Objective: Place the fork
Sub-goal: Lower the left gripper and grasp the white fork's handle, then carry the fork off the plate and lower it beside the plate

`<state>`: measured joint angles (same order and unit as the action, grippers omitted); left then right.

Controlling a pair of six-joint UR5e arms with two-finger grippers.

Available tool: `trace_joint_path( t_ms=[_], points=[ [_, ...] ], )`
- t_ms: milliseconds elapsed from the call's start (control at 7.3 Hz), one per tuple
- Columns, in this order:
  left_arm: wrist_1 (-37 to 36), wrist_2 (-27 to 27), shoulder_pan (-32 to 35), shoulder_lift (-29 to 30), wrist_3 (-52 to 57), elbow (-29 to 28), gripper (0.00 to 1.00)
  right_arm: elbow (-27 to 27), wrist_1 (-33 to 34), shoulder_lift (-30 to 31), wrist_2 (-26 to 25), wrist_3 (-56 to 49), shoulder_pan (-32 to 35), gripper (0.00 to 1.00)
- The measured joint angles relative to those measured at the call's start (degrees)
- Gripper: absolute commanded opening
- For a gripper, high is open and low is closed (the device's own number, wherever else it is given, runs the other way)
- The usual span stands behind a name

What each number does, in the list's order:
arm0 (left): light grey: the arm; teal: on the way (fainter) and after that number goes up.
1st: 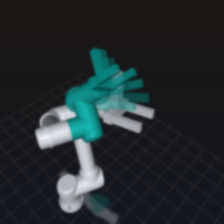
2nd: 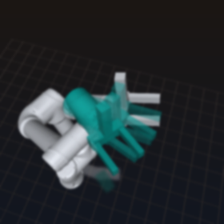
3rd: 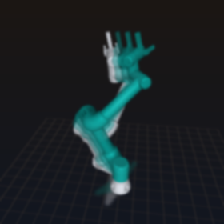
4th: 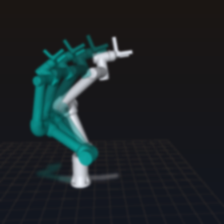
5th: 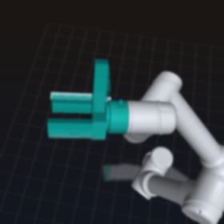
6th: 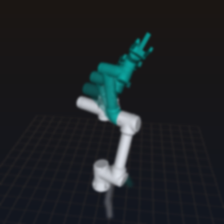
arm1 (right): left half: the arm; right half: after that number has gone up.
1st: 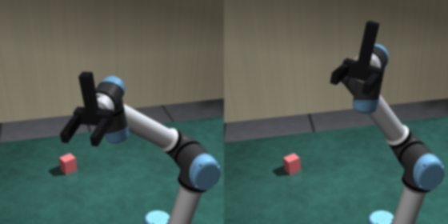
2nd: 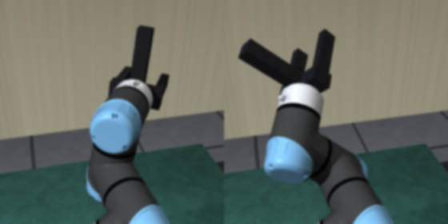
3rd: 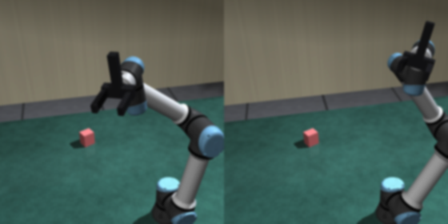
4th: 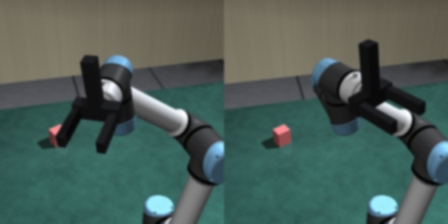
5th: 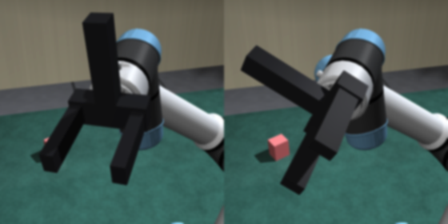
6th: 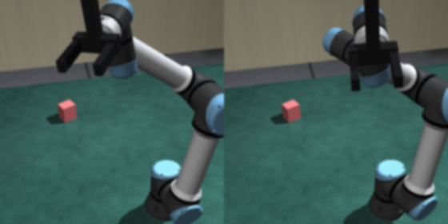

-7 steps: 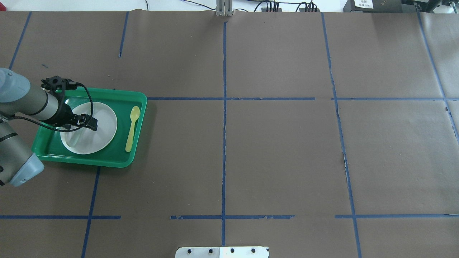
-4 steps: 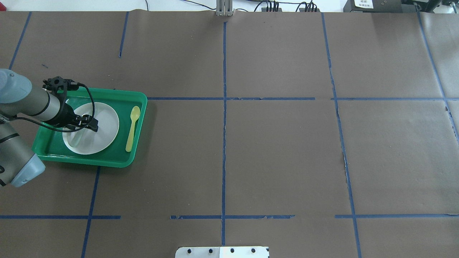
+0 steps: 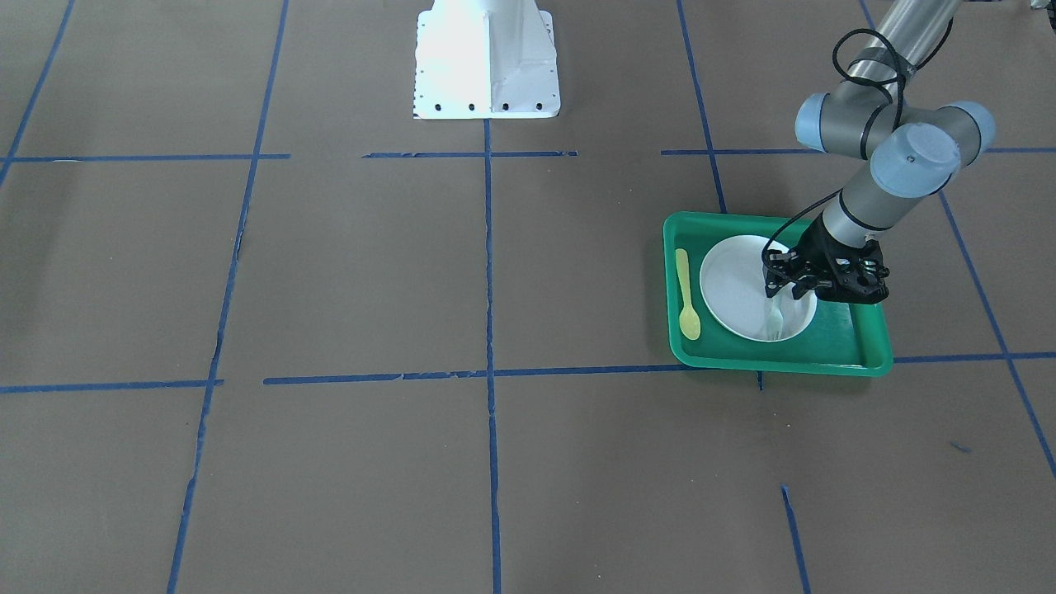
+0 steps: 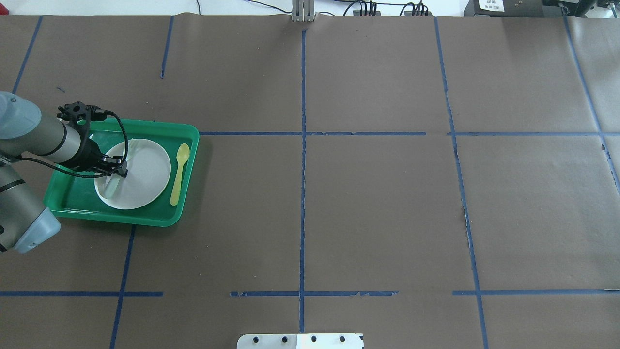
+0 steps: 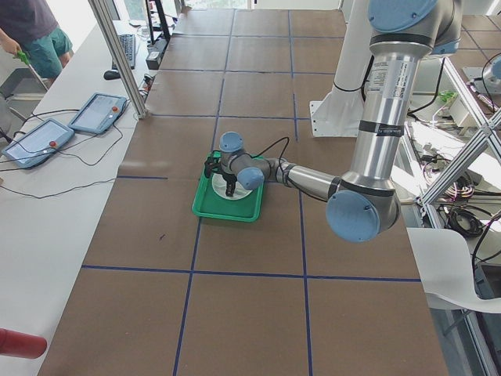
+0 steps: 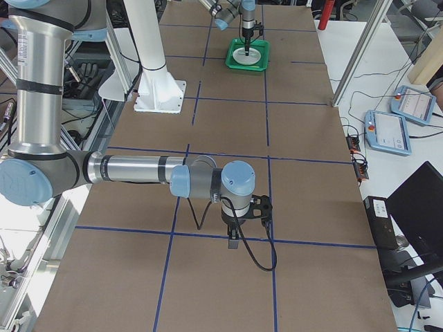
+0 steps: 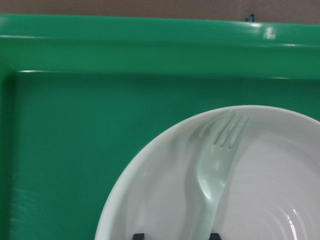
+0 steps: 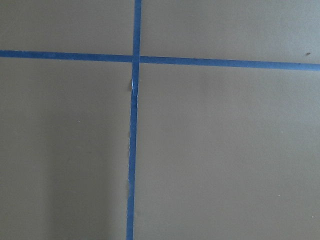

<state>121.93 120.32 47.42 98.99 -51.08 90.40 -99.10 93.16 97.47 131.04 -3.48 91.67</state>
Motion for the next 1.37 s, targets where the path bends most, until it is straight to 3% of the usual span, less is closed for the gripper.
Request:
trace_joint_path(
  t_ms=[274,822,1370],
  points=[
    [-0.01,0.02,0.02,-0.07,0.02,0.11,0.04,-0.01,0.0,0.0,0.0,-0.03,0.0,1.0],
    [-0.33,0.52,0.48,-1.01,0.57,2.45,0.03,-0.02,0.0,0.0,0.0,-0.01,0.0,1.0],
    [-1.1,0.75,2.88,-5.23,8.26,6.62,0.03,-0.04,0.0,0.0,0.0,0.01,0.0,1.0]
  ],
)
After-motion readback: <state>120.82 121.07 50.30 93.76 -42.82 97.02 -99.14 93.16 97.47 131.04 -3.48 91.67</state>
